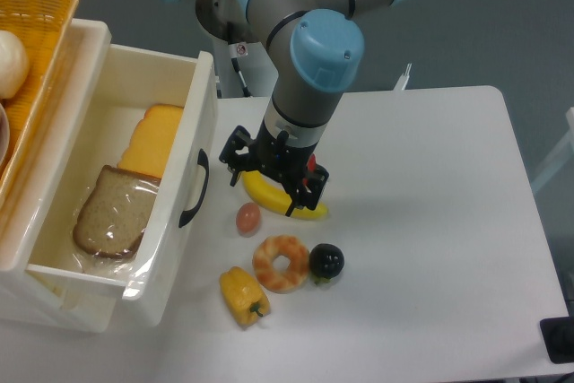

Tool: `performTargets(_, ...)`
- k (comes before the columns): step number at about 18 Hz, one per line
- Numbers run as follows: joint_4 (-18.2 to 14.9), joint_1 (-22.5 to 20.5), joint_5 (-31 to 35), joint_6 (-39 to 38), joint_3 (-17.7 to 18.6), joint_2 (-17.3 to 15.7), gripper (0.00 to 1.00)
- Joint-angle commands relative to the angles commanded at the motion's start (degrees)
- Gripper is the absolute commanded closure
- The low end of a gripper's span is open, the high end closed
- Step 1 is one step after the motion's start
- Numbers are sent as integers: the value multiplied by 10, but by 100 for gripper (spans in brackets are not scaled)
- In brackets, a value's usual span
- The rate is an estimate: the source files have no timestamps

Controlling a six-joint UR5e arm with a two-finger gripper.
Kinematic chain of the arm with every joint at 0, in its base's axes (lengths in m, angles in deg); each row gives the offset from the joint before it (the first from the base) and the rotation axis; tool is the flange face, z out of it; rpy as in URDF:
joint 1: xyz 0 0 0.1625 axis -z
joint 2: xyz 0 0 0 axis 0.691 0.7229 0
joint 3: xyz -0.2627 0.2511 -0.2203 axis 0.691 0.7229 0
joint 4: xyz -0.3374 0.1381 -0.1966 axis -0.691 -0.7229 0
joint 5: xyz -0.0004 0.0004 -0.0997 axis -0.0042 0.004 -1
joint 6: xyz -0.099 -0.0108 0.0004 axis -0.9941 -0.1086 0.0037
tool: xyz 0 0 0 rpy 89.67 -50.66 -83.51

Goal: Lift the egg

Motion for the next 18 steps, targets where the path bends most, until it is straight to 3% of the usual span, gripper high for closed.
performTargets(5,26,4,-1,31,1,1,0)
performTargets(15,28,6,-11,29,4,6,0)
performTargets(18,52,6,-11,27,5,19,0)
